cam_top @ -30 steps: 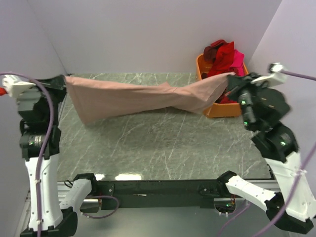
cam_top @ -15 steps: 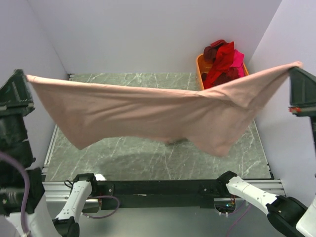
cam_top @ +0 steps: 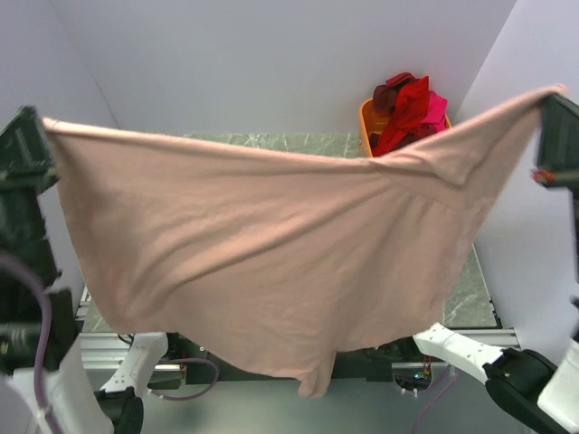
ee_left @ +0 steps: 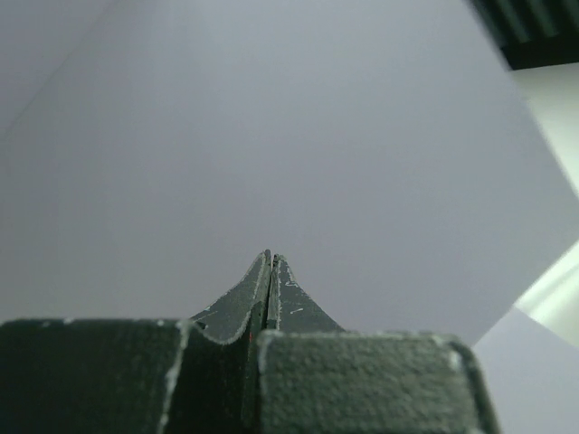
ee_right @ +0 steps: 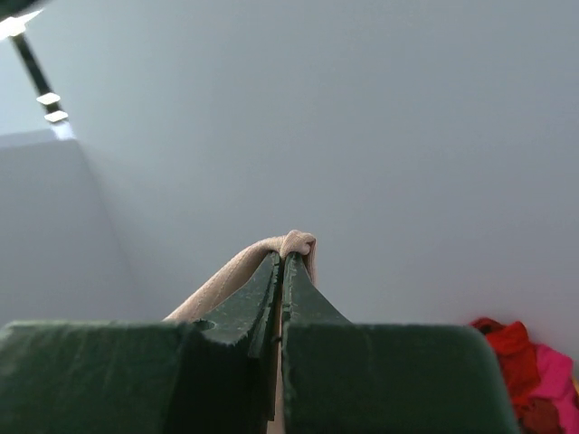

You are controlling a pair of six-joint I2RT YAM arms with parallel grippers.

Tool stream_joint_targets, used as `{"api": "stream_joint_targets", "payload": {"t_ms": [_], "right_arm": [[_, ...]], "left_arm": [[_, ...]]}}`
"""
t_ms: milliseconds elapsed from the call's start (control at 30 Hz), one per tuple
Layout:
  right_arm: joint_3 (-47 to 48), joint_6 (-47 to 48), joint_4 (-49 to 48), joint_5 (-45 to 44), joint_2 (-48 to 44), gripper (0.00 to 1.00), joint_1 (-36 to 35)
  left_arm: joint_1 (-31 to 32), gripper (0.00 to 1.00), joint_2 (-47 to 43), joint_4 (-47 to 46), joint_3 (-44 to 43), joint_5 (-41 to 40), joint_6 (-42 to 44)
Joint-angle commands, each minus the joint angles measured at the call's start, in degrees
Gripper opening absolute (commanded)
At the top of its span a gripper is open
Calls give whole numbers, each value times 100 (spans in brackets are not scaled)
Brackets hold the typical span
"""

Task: Fold and stack the t-shirts
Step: Flatten the tshirt out

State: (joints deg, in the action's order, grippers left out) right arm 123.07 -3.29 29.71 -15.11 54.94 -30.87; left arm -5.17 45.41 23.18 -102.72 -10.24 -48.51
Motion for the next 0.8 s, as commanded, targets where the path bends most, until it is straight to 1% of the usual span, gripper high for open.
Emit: {"api": "stream_joint_targets", "payload": {"t_ms": [0, 67, 133, 167, 200, 233, 267, 300, 333, 367, 400, 433, 467, 500, 533, 567, 600, 633, 667, 700, 733, 767], "right_arm": [[-422, 276, -422, -667, 631, 0, 29], [-895, 433, -668, -1106, 895, 0, 46], [-1248, 435, -939, -1291, 1158, 0, 203], [-1589, 347, -993, -1231, 1247, 0, 318], [-1758, 103, -1037, -1118, 1352, 0, 423], [-1942, -21, -1151, -986, 1562, 0, 624], [-2327, -162, -1204, -758, 1677, 0, 713], [-2479, -433, -1240, -556, 1835, 0, 793], [-2611, -575, -1310, -424, 2184, 0, 880], [-2917, -681, -1406, -92, 2371, 0, 977], [-3024, -795, -1529, 68, 2590, 0, 1013], [-3077, -857, -1678, 218, 3097, 0, 1039], [-2982, -1005, -1653, 341, 3406, 0, 1092], [-2825, -1068, -1601, 534, 3723, 0, 1110], [-2632, -1103, -1409, 640, 4396, 0, 1127], [-2212, -1138, -1320, 711, 4725, 0, 1127], [-1964, -1200, -1215, 755, 5032, 0, 1136], [-1727, -1200, -1022, 851, 5592, 0, 1145], [-1298, -1209, -942, 896, 5842, 0, 1145], [-1076, -1227, -863, 957, 6070, 0, 1145], [-891, -1218, -723, 992, 6447, 0, 1154], [-533, -1235, -643, 1010, 6633, 0, 1154]], "left_arm": [[-2, 1, 732, 108, 357, -294, 140], [-2, 1, 1021, 64, 752, -531, 219], [7, 1, 1233, -102, 1251, -706, 237], [-2, 1, 1442, -207, 1445, -699, 333], [-2, 1, 1558, -391, 1656, -716, 368], [-2, 1, 1663, -706, 2102, -760, 360], [-2, 1, 1934, -892, 2315, -812, 377], [-2, 1, 2102, -1051, 2492, -822, 412], [-2, 1, 2278, -1192, 2815, -839, 413], [-19, 1, 2671, -1558, 2949, -787, 465], [-11, 1, 2910, -1753, 3055, -734, 518], [-19, 1, 3156, -1964, 3152, -699, 544], [-37, 1, 3707, -2184, 3135, -638, 640], [-45, 1, 4008, -2221, 3065, -646, 667], [-54, 1, 4315, -2160, 2778, -681, 659], [-98, 1, 4928, -2073, 2583, -646, 694], [-98, 1, 5230, -1959, 2399, -602, 720], [-124, 1, 5763, -1923, 2049, -576, 755], [-133, 1, 6012, -1896, 1897, -523, 834], [-142, 1, 6258, -1748, 1722, -488, 861], [-151, 1, 6461, -1599, 1346, -401, 861], [-186, 1, 6820, -1510, 1185, -365, 887]]}}
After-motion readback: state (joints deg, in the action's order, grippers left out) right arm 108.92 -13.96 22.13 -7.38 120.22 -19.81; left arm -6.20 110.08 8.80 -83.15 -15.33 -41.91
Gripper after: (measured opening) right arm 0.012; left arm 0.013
